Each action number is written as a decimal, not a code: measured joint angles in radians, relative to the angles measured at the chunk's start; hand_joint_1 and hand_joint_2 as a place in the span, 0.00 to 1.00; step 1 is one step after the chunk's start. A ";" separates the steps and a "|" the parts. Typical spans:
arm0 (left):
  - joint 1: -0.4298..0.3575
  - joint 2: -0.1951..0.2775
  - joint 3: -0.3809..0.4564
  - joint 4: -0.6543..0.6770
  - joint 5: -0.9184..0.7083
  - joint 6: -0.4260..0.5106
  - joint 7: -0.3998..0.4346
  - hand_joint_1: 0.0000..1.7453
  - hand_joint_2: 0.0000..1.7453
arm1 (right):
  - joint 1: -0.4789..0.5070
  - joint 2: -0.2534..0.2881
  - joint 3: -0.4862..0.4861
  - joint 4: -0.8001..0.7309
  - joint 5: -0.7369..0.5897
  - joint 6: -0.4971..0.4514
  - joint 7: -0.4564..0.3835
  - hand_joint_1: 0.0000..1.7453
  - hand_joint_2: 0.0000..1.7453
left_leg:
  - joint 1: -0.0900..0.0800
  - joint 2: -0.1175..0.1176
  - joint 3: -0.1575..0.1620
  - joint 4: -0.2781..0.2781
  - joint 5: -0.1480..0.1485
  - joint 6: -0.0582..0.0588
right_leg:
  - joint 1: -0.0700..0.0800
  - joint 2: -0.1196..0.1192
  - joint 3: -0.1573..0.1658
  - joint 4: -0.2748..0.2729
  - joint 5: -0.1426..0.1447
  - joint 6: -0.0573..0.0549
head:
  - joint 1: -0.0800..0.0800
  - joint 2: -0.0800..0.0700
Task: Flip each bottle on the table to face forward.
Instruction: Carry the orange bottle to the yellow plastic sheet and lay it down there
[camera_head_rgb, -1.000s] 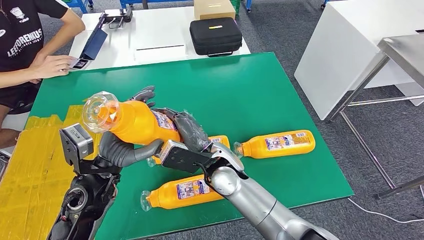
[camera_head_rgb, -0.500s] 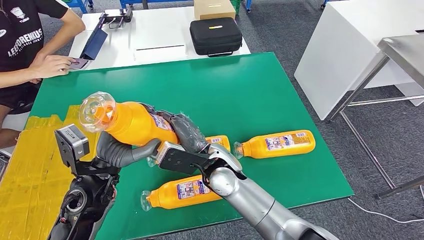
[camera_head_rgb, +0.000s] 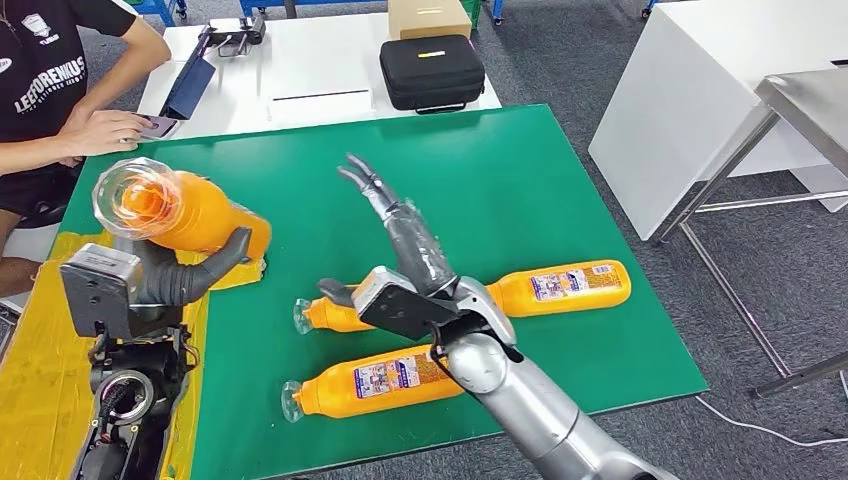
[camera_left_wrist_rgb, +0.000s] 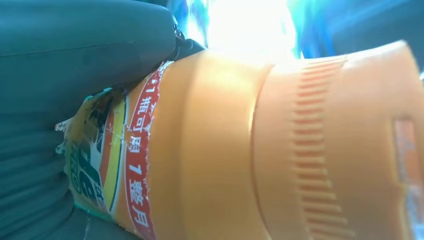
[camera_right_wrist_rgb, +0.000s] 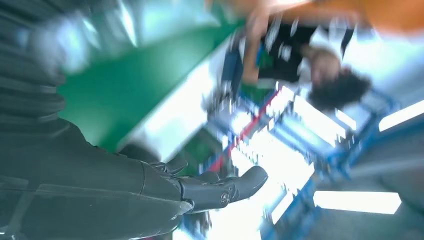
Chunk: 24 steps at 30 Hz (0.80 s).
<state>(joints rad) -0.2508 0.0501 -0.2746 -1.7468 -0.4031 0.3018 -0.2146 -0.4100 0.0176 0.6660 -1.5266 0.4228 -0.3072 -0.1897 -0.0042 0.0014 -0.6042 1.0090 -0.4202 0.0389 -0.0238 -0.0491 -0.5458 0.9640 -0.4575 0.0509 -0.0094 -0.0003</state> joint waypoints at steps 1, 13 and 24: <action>-0.003 0.007 0.014 0.008 -0.088 0.010 0.007 1.00 1.00 | 0.004 -0.012 -0.015 -0.022 0.022 -0.003 0.007 0.00 1.00 | 0.000 0.000 0.000 0.000 0.000 0.000 | 0.000 0.000 0.000 0.000 0.000 0.000 | 0.000 0.000; -0.097 0.191 0.049 0.279 -0.995 -0.080 0.161 1.00 1.00 | 0.065 -0.116 -0.168 -0.221 0.128 -0.007 0.061 0.00 0.00 | 0.001 0.001 0.001 0.000 0.000 0.000 | 0.001 0.002 0.000 0.000 0.000 0.000 | 0.000 0.000; -0.150 0.245 0.015 0.419 -1.022 -0.134 0.165 1.00 1.00 | 0.085 -0.133 -0.201 -0.256 0.131 -0.013 0.063 0.00 1.00 | 0.001 0.001 0.000 0.000 0.000 0.000 | 0.000 0.001 0.000 0.000 0.000 0.000 | 0.000 0.000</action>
<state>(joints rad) -0.4010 0.2948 -0.2599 -1.3277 -1.4251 0.1673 -0.0499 -0.3247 -0.1159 0.4652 -1.7827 0.5539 -0.3202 -0.1267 -0.0033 0.0022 -0.6040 1.0090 -0.4201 0.0387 -0.0234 -0.0478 -0.5461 0.9640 -0.4574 0.0509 -0.0093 -0.0004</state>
